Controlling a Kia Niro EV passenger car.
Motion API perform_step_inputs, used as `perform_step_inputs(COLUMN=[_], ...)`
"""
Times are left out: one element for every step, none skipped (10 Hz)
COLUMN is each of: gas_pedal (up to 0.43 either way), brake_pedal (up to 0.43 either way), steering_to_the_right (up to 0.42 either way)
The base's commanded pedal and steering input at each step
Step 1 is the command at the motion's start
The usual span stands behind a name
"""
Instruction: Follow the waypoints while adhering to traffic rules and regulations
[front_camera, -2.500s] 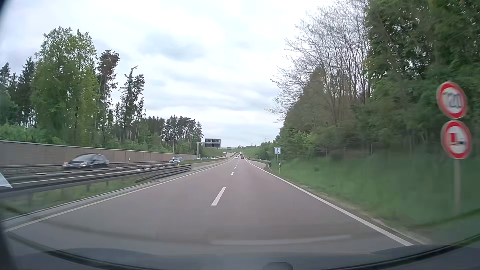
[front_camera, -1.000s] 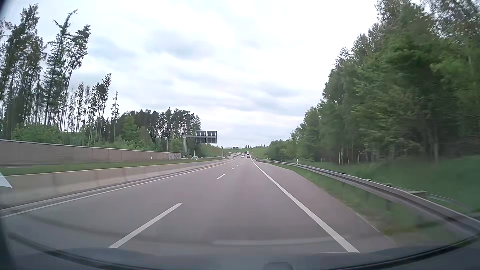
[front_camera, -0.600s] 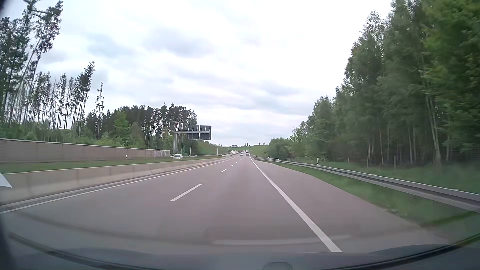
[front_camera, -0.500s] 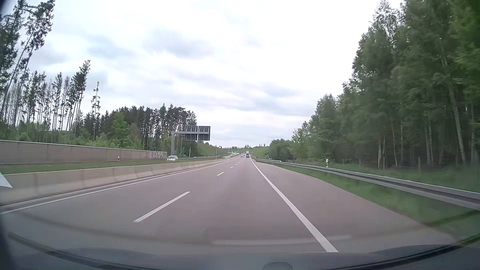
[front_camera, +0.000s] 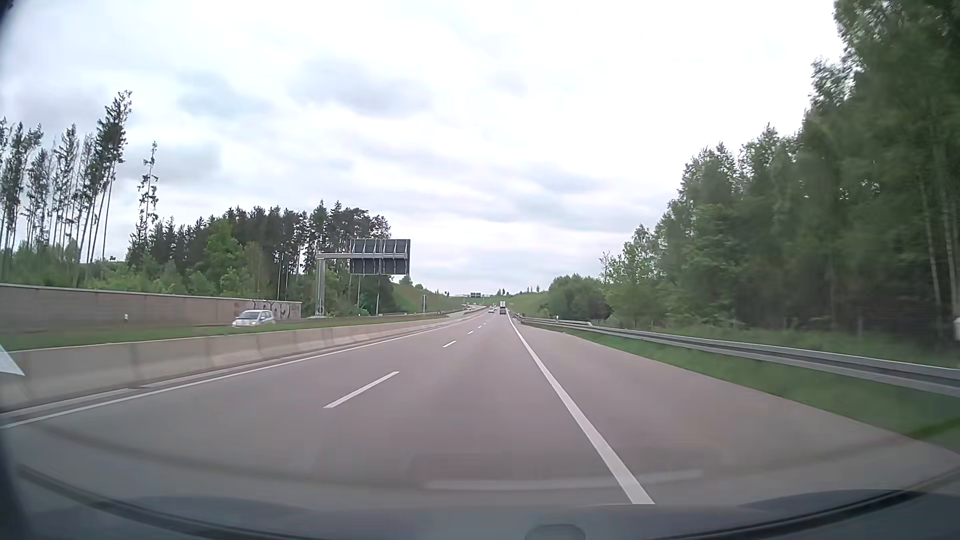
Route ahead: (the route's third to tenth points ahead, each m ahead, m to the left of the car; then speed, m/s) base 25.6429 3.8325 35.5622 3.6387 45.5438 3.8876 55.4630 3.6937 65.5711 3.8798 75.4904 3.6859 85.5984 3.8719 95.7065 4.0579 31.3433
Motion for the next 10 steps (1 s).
perform_step_inputs(gas_pedal=[0.72, 0.661, 0.52, 0.469, 0.421, 0.398, 0.37, 0.331, 0.299, 0.299], brake_pedal=[0.0, 0.0, 0.0, 0.0, 0.0, 0.0, 0.0, 0.0, 0.0, 0.0], steering_to_the_right=[-0.006, -0.006, -0.005, -0.003, -0.001, 0.0, 0.0, 0.0, -0.001, -0.001])
